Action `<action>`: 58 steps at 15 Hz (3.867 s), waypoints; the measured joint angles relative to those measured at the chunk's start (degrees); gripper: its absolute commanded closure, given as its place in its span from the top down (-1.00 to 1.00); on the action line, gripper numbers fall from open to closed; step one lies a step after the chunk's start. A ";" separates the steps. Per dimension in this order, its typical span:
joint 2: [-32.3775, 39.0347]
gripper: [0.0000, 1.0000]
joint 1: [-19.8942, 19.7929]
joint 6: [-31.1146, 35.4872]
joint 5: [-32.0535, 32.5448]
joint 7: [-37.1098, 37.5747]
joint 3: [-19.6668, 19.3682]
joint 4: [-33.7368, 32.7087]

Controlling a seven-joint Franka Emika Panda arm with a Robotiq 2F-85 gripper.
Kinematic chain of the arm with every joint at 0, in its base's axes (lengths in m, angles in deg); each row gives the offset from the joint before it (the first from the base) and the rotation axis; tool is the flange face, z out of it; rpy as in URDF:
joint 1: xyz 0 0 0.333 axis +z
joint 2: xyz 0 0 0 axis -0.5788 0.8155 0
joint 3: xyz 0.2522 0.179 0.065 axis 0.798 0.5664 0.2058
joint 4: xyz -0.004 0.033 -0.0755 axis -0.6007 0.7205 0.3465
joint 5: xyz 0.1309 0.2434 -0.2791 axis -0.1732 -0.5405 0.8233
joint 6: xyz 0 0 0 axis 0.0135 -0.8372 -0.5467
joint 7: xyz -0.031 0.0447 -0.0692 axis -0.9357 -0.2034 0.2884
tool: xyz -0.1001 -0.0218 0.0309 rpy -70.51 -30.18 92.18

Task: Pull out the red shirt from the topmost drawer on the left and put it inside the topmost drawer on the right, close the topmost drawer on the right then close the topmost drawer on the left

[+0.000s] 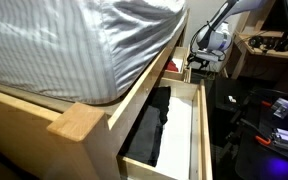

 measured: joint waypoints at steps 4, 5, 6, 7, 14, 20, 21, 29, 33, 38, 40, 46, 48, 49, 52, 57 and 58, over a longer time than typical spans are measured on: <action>0.16 1.00 -6.81 4.46 -0.07 -2.45 9.82 -0.87; 0.17 1.00 -6.63 4.45 -0.07 -2.44 9.55 -0.86; 0.18 1.00 -6.44 4.45 -0.07 -2.43 9.29 -0.84; 0.18 1.00 -6.32 4.45 -0.07 -2.42 9.19 -0.84; 0.31 1.00 -4.46 1.06 0.26 -2.48 6.21 -0.39; 5.90 1.00 -13.61 16.90 1.92 -2.41 18.11 -2.21; 7.30 1.00 -15.37 18.72 3.88 -1.25 19.98 -2.75; 9.94 1.00 -16.85 19.01 9.31 2.69 20.50 -3.89; 9.34 1.00 -16.73 15.78 9.54 2.68 18.24 -3.21; 9.37 1.00 -16.49 15.71 9.55 2.68 18.04 -3.33; 9.46 1.00 -16.45 15.71 9.80 2.68 18.13 -3.40; 17.65 1.00 -12.65 10.31 10.41 2.39 18.59 -13.49; 21.85 1.00 -12.91 11.12 10.74 1.00 20.27 -18.11; 23.70 1.00 -13.36 11.93 10.95 0.47 21.41 -20.15; 24.96 1.00 -13.29 12.07 10.96 0.33 21.57 -21.37; 24.42 1.00 -12.81 12.65 10.73 0.36 20.66 -21.32; 23.09 1.00 -12.63 11.52 10.69 0.37 19.73 -20.65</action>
